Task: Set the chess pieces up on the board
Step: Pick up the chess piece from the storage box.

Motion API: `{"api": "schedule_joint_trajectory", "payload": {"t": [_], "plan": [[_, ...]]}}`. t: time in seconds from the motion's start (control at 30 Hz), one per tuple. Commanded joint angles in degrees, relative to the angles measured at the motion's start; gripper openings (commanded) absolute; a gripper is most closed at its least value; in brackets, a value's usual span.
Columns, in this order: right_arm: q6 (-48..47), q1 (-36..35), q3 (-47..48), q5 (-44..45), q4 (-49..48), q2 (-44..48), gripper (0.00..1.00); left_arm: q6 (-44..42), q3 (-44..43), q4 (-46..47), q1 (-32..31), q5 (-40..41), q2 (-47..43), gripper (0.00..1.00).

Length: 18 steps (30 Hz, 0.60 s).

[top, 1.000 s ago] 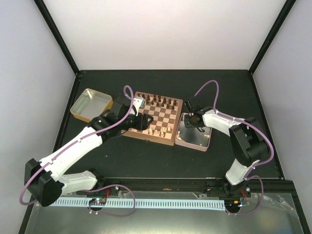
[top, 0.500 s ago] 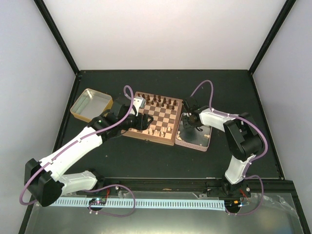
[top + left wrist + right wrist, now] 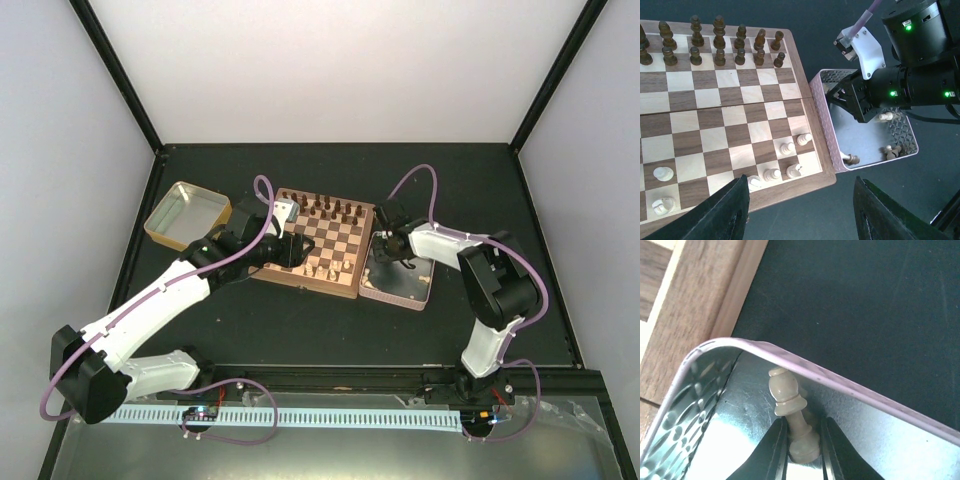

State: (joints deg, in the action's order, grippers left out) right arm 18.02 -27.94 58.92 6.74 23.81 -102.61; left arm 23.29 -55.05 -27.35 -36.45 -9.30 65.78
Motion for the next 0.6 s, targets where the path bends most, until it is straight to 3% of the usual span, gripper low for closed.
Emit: {"api": "schedule_joint_trajectory", "payload": {"t": [0.0,0.23,0.57], "plan": [[0.04,-0.18,-2.32,-0.85,-1.54,1.10,0.10,0.74,-1.43,1.39,0.24,-1.15,0.19,0.59],[0.03,-0.17,-10.11,-6.52,-6.94,14.24,0.07,3.44,-0.21,4.86,0.26,-4.51,-0.92,0.59],[0.20,-0.72,-17.94,-41.84,-20.12,35.04,0.09,6.64,-0.06,13.78,0.34,-20.52,-1.72,0.68]]}}
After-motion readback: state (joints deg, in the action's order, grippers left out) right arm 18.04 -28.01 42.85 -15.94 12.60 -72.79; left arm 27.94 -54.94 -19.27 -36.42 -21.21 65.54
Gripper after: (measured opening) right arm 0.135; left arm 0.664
